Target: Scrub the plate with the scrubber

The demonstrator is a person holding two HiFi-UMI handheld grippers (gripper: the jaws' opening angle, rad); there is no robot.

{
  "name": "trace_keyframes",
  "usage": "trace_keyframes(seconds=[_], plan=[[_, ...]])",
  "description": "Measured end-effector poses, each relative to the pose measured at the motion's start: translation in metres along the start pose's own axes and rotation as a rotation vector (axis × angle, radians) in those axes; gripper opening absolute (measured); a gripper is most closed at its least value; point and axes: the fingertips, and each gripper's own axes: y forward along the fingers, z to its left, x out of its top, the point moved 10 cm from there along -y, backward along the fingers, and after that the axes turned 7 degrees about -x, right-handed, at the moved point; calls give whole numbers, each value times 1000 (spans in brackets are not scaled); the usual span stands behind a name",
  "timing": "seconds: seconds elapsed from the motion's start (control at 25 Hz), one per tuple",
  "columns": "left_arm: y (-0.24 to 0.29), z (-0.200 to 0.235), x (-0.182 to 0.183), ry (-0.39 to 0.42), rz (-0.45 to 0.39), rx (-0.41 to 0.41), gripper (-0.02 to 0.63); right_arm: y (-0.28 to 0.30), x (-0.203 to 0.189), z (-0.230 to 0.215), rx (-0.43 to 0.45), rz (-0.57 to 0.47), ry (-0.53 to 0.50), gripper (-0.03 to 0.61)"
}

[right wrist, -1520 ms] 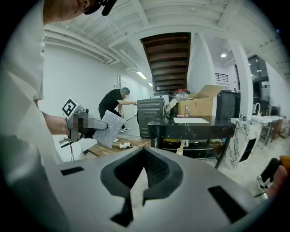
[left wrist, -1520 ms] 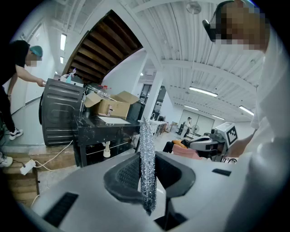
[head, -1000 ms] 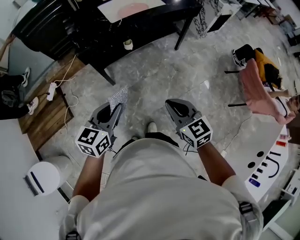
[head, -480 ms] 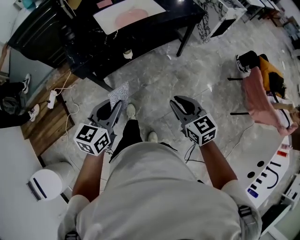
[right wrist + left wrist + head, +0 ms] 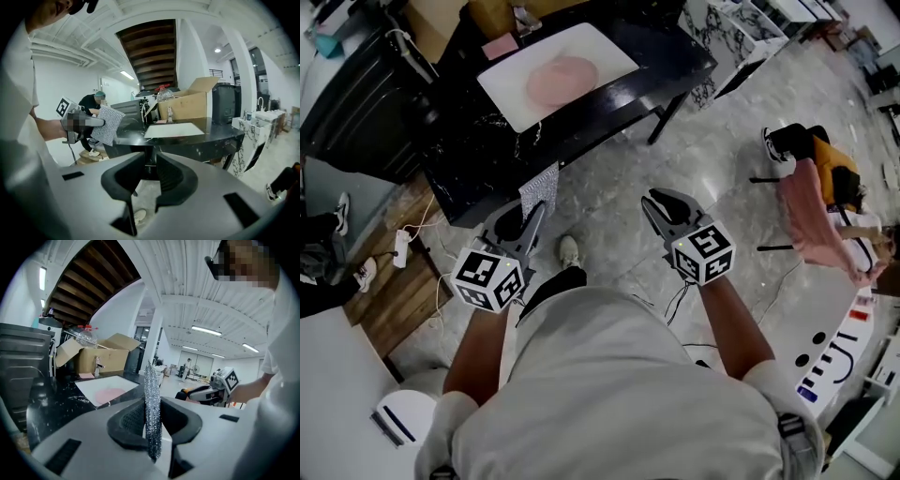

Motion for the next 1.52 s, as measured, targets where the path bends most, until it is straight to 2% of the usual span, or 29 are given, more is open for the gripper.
trace_keyframes(seconds=[0.24,0.44,0.72,0.92,1.08,1.24,1.52], plan=[[24,95,31,-5,8,-42,69,92,45,-20,-41,48,48,71],[40,142,42,-30,15,-50,69,152,78,-49,-64,81,89,75],[61,180,50,-56,16,-38,69,235,114,-94,-97,129,4,75],[91,198,61,-63,21,-11,69,303,127,-139,-78,180,15,74],[112,213,78,-70,15,39,69,362,133,-172,-33,257,45,75],[139,228,89,-70,34,68,69,413,135,-201,-6,344,26,75],[186,245,104,-94,62,109,69,483,116,-237,54,505,62,75]])
